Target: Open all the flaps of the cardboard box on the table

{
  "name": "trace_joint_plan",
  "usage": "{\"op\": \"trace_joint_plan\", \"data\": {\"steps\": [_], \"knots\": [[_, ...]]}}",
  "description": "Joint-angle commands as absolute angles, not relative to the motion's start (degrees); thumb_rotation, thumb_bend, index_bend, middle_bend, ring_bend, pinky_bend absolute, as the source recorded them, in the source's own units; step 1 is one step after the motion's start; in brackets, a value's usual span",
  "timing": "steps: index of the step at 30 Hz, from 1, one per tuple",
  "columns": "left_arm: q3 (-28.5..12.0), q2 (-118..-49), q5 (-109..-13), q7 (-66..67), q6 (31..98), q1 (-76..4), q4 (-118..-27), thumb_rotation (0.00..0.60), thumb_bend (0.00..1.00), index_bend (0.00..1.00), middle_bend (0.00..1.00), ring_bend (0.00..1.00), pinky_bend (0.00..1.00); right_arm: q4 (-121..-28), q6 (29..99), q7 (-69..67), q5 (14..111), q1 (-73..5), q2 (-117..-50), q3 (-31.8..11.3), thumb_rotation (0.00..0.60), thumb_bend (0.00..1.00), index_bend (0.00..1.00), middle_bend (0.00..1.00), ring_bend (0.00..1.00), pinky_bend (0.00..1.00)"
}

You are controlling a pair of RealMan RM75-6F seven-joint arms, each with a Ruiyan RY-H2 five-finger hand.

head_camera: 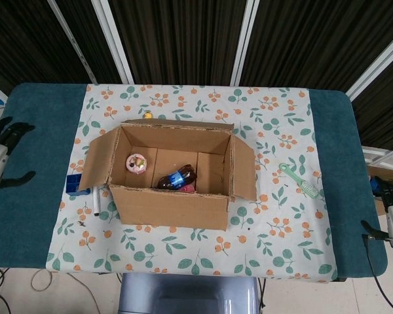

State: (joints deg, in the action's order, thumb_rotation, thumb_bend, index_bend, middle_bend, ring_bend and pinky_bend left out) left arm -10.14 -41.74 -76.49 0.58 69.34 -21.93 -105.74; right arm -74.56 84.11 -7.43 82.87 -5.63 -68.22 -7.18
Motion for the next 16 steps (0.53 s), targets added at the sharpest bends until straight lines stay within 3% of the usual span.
{"op": "trace_joint_plan", "data": {"steps": [1, 7, 16], "knots": [[-6.91, -46.84, -77.76, 3.72, 76.03, -17.15, -105.04, 0.6, 0.16, 0.13, 0.14, 0.02, 0.0, -74.94, 84.44, -7.57, 83.26, -5.57, -67.93, -7.04, 0.6, 0.2, 0.05, 0.17, 0.17, 0.23], [-4.34, -52.3, -79.39, 2.32, 81.07, -12.68, -101.87, 0.6, 0.16, 0.13, 0.14, 0.01, 0.0, -76.01, 85.36, -7.75, 84.8, -5.34, -66.87, -6.37, 0.6, 0.2, 0.05, 0.17, 0.17, 0.23], [-2.96, -58.12, -80.11, -3.03, 82.37, -10.07, -94.58, 0.6, 0.16, 0.13, 0.13, 0.0, 0.0, -77.43, 86.7, -7.75, 86.85, -5.1, -65.69, -5.55, 0.6, 0.2, 0.04, 0.16, 0.16, 0.23]]}}
